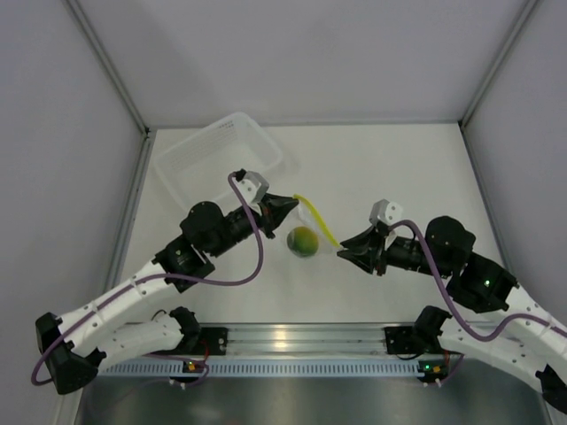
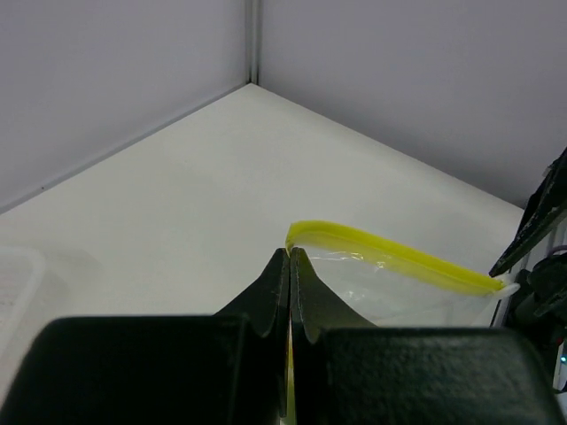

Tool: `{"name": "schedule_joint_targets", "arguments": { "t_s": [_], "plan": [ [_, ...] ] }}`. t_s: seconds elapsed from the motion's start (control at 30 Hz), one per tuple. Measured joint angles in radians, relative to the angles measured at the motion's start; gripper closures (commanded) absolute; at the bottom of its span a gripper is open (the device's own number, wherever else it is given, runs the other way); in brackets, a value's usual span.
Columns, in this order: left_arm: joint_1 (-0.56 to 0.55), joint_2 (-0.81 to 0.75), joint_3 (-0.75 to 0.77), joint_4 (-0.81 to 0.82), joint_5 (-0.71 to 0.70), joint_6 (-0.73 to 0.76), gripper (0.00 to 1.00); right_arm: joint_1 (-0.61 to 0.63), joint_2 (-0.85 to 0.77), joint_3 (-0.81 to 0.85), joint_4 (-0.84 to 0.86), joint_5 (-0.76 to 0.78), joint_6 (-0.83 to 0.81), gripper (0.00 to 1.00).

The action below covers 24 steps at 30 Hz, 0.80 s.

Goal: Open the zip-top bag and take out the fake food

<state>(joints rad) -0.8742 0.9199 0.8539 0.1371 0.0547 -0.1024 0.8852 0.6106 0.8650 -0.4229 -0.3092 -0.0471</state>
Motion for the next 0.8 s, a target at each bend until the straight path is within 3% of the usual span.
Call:
{"name": "schedule_joint_targets", "arguments": {
  "t_s": [0.07, 0.3, 0.6, 0.8],
  "plan": [
    [0.007, -0.016, -0.016, 0.019, 0.026, 0.005, 1.00, 0.000, 0.006, 0.001, -0.012, -0.003, 0.005, 0.58],
    [0.015, -0.088, -0.097, 0.084, 0.240, 0.057, 1.00, 0.000, 0.026, 0.021, -0.022, 0.040, 0.023, 0.52],
    [0.015, -0.069, -0.117, 0.095, 0.460, 0.125, 1.00, 0.000, 0.019, 0.033, -0.003, 0.178, 0.075, 0.56],
    [0.015, 0.004, -0.113, 0.069, 0.571, 0.157, 1.00, 0.000, 0.033, 0.033, -0.004, 0.143, 0.077, 0.59]
  ]
}}
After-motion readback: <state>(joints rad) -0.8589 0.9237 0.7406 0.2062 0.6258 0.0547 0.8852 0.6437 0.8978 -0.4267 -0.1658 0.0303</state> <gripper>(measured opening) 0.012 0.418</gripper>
